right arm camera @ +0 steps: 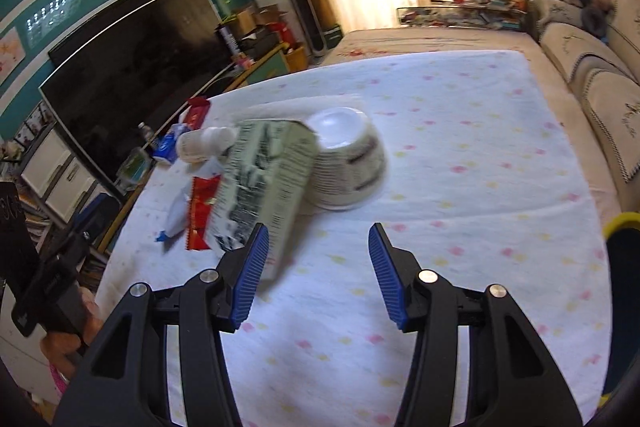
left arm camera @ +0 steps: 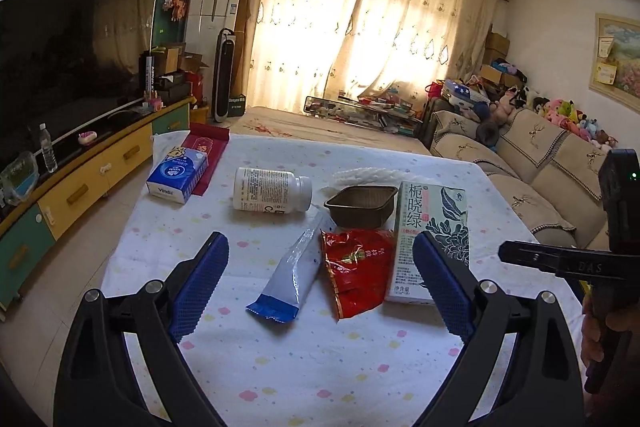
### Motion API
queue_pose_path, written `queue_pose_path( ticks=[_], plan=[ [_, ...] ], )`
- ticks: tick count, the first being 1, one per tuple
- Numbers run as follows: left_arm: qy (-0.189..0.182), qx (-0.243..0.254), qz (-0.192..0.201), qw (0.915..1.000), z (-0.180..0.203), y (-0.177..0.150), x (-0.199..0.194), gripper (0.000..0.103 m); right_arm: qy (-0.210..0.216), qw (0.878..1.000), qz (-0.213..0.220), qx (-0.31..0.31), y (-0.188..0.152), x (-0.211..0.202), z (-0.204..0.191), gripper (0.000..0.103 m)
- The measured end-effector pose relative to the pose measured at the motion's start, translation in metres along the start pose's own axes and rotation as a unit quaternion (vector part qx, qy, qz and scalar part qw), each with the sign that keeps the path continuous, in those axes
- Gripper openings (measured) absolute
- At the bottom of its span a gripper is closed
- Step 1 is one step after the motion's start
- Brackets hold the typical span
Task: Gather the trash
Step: 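Grasp the tall tea carton with the right gripper, then carry the tea carton into the bin and open the right gripper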
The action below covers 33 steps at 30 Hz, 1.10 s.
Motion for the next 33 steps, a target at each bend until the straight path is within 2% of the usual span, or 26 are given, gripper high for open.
queue_pose_path(
  ticks=[10, 14, 21, 29, 33],
  plan=[
    [0.010, 0.027, 0.000, 0.9996, 0.017, -0.008, -0.001, 0.092, 0.000, 1.000, -0.030, -0.005, 0.010, 0.038, -0.035, 0.050],
    [0.012, 0.034, -0.005, 0.9993, 0.020, -0.010, 0.002, 0.092, 0.011, 0.999, -0.044, 0.007, 0.012, 0.051, -0.036, 0.056],
    [0.015, 0.038, -0.007, 0.9991, 0.023, -0.011, 0.003, 0.092, 0.040, 0.996, -0.071, 0.021, 0.013, 0.061, -0.040, 0.056],
    [0.016, 0.032, -0.007, 0.9993, 0.020, -0.012, 0.001, 0.092, 0.056, 0.997, -0.044, 0.018, 0.015, 0.041, -0.047, 0.036],
    [0.019, 0.036, -0.007, 0.9992, 0.020, -0.013, 0.000, 0.092, 0.050, 0.999, -0.018, 0.000, 0.016, 0.020, -0.054, 0.029]
  ],
)
Point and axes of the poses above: each gripper's, at about its wrist camera, not at the fingertips, and x roughly the way its jaws point, z to its right, y to its top, the point moved 5 cm from there along x, roughly the way its jaws point, and after that the axes turned 6 degrees about -y, right-handed, at the moved point
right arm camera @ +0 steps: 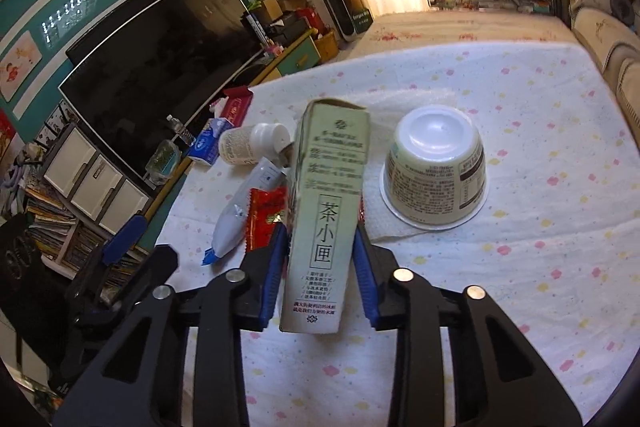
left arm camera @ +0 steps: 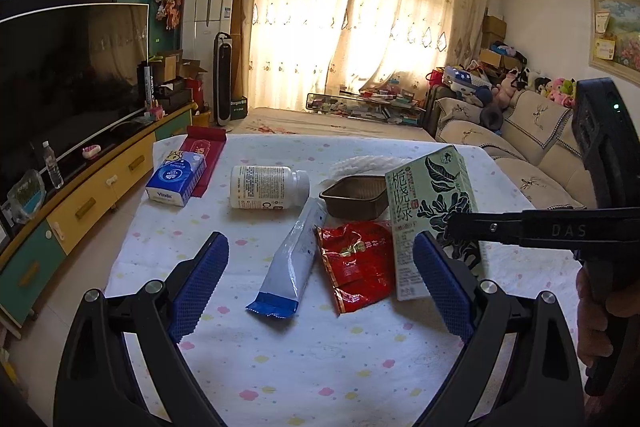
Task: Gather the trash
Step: 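Carry the tea carton into the bin and open the right gripper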
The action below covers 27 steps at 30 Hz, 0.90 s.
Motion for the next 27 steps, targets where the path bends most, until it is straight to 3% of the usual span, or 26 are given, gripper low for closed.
queue_pose_path(
  ticks=[6, 14, 21, 27],
  plan=[
    [0.001, -0.002, 0.000, 1.0000, -0.001, 0.000, -0.001, 0.092, -0.025, 0.998, 0.043, -0.028, -0.006, -0.039, -0.002, 0.028],
    [0.003, 0.003, -0.002, 1.0000, -0.001, -0.001, -0.001, 0.092, -0.084, 0.992, 0.088, -0.029, -0.024, -0.094, 0.035, 0.028],
    [0.001, 0.012, 0.001, 0.9999, 0.003, -0.001, -0.001, 0.092, -0.160, 0.978, 0.135, 0.022, -0.039, -0.156, 0.108, 0.028],
    [-0.001, 0.018, -0.002, 0.9998, 0.006, -0.002, 0.000, 0.092, -0.255, 0.951, 0.149, 0.087, -0.056, -0.191, 0.195, 0.028]
  ],
)
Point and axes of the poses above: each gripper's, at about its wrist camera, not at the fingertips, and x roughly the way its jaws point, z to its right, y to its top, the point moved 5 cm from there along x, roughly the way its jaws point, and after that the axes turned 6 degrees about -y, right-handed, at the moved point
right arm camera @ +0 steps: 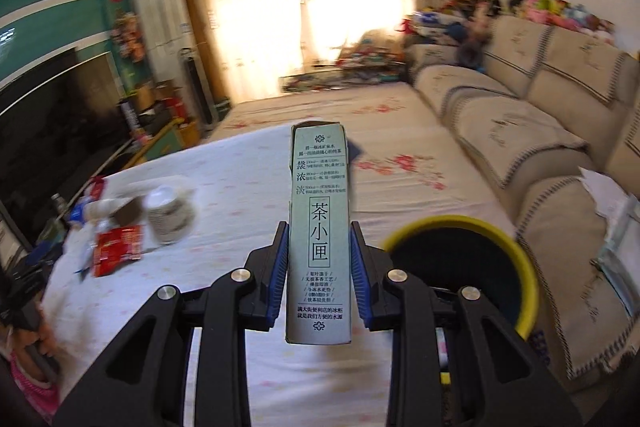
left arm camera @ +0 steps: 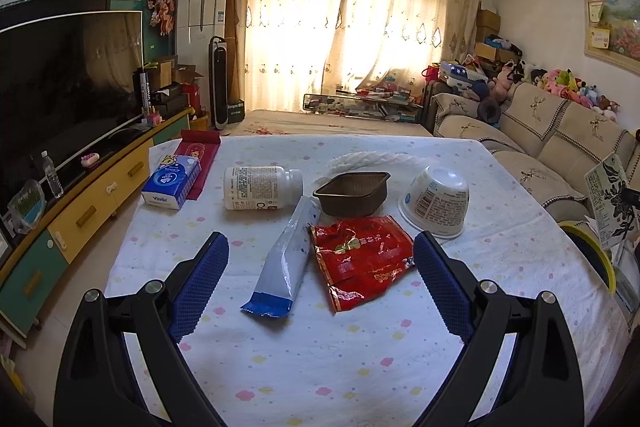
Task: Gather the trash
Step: 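Carry the tea carton into the bin and open the right gripper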
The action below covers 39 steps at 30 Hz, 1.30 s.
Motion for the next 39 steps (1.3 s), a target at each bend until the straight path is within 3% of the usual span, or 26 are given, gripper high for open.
queue_pose_path(
  ticks=[6, 14, 28, 31, 39],
  plan=[
    [-0.001, 0.005, -0.004, 1.0000, 0.002, -0.001, 0.003, 0.092, -0.073, 0.995, -0.039, 0.050, -0.019, 0.039, 0.072, 0.028],
    [0.001, 0.018, -0.017, 0.9997, 0.007, -0.004, 0.010, 0.092, -0.107, 0.989, -0.076, 0.060, -0.044, 0.077, 0.094, 0.029],
    [0.002, 0.019, -0.036, 0.9992, 0.008, -0.008, 0.021, 0.092, -0.093, 0.992, -0.069, 0.058, -0.047, 0.072, 0.085, 0.035],
    [-0.013, 0.015, -0.050, 0.9985, 0.013, -0.006, 0.026, 0.092, -0.086, 0.992, -0.074, 0.055, -0.049, 0.075, 0.083, 0.039],
    [0.013, 0.056, -0.076, 0.9954, 0.004, 0.014, 0.044, 0.092, -0.071, 0.993, -0.080, 0.055, -0.050, 0.078, 0.075, 0.039]
  ],
)
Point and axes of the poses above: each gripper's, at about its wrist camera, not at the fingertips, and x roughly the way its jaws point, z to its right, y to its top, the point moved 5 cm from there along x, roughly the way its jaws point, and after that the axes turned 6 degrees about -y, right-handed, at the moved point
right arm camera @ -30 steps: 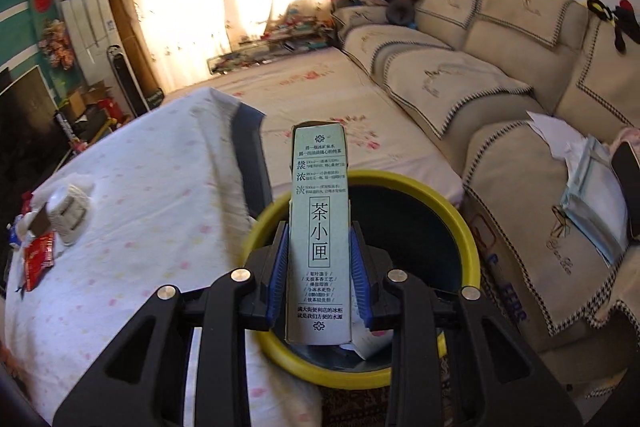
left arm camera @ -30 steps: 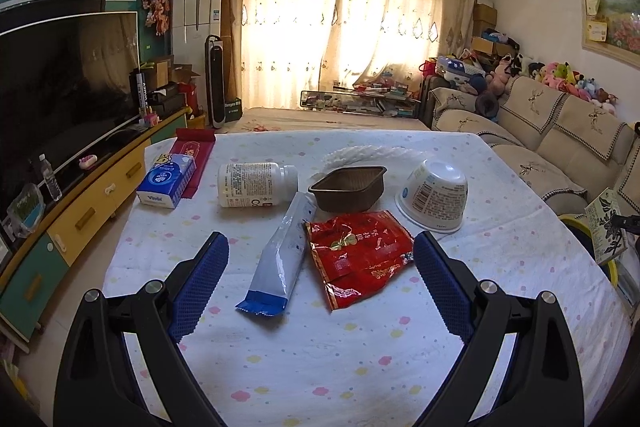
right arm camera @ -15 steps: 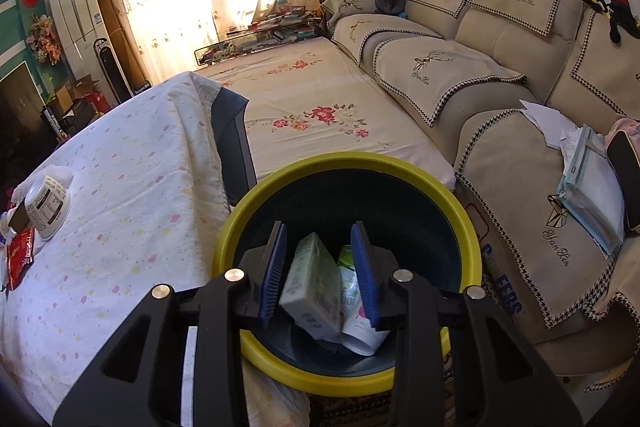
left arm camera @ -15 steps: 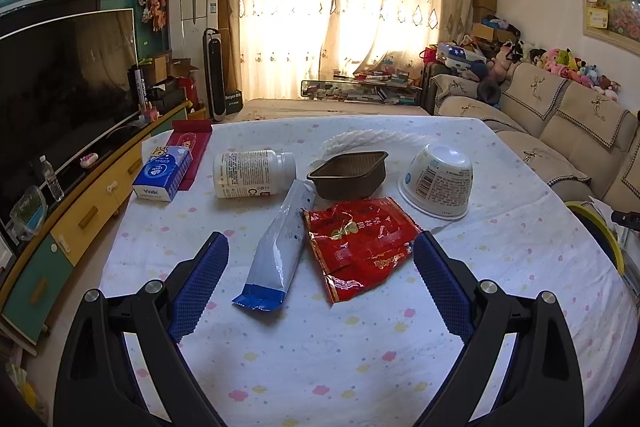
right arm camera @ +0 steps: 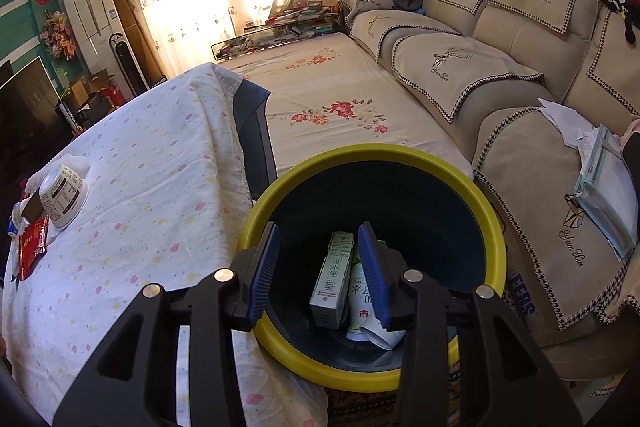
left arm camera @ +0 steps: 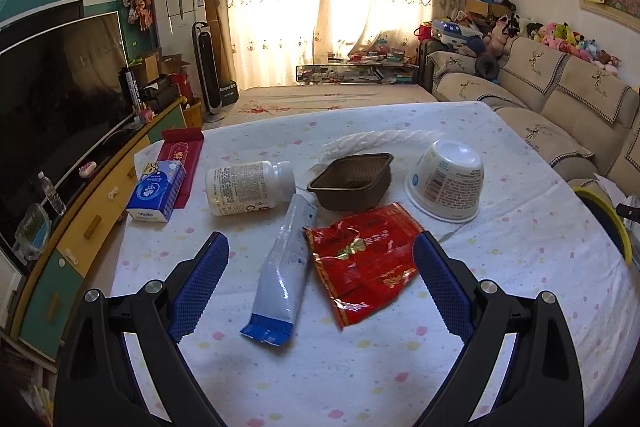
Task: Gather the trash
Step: 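Carry the tea carton into the bin and open the right gripper, then grasp the blue-and-white tube with the left gripper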
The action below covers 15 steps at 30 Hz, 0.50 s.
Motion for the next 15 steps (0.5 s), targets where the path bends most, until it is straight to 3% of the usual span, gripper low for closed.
queue_pose_path(
  ticks=[4, 15],
  plan=[
    [0.012, 0.015, -0.044, 0.9989, -0.015, -0.005, 0.017, 0.073, 0.001, 1.000, -0.005, 0.003, -0.001, 0.004, 0.002, 0.039],
    [0.011, 0.021, -0.125, 0.9919, -0.034, -0.030, 0.057, 0.049, 0.011, 1.000, -0.017, 0.004, -0.003, 0.014, -0.003, 0.039]
  ],
)
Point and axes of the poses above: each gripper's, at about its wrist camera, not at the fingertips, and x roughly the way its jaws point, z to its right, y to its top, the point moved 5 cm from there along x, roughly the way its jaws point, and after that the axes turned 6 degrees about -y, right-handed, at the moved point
